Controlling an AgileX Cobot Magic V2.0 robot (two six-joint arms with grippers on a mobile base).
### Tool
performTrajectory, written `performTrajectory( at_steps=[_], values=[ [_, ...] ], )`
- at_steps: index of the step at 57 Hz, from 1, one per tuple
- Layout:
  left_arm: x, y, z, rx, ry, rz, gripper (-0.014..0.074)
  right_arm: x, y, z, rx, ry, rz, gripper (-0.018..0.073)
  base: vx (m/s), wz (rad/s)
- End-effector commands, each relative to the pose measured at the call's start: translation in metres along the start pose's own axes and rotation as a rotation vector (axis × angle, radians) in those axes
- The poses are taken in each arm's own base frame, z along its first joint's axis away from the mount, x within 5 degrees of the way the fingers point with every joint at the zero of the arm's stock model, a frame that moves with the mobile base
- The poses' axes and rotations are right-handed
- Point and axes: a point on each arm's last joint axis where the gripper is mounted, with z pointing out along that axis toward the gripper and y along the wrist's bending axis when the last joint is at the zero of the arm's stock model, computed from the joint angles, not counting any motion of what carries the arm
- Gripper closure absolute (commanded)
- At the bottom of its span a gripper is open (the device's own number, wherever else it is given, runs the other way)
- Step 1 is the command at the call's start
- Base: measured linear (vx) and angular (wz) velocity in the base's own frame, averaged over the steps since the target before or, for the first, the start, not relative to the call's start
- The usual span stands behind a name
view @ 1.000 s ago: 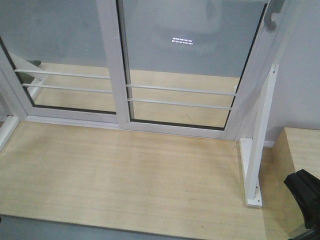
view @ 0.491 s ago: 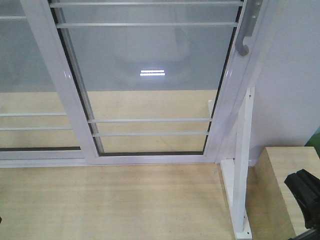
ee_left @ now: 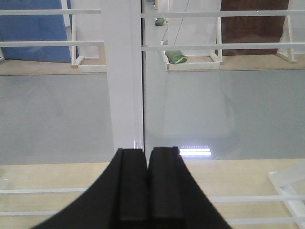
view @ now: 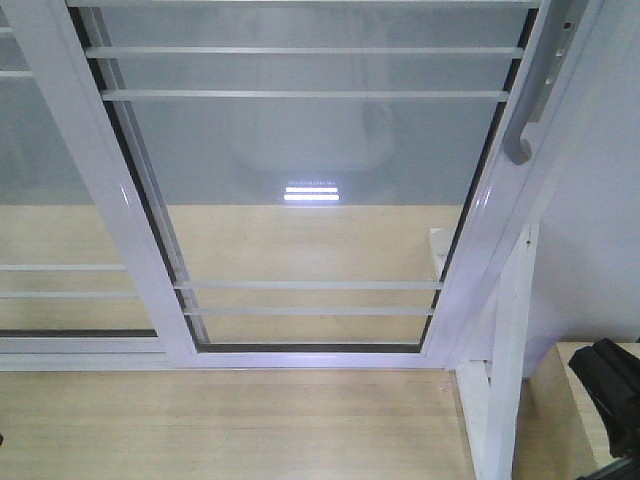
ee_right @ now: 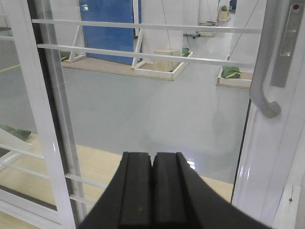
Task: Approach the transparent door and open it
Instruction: 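Drive closer and align the base with the door's silver handle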
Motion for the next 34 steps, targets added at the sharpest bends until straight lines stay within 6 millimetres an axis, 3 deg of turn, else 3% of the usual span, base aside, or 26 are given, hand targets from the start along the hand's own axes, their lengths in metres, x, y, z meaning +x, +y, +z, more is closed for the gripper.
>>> performTrajectory(
  at_steps=[1,34],
  values=[
    [-0.0034,-0.0004,-0.0002,0.008,-0.083,-0.009,0.0594,-0.0067,-0.0009,-0.0011,0.012,-0.093,-0.007,0.0564,0.14,0.05],
    [-0.0028,-0.0004,0.0005,0.007,-0.071,-0.009,0.0594,-0.0069,-0.0009,-0.0011,0.012,-0.094,-0.007,0.0564,0.03,0.00]
  ],
)
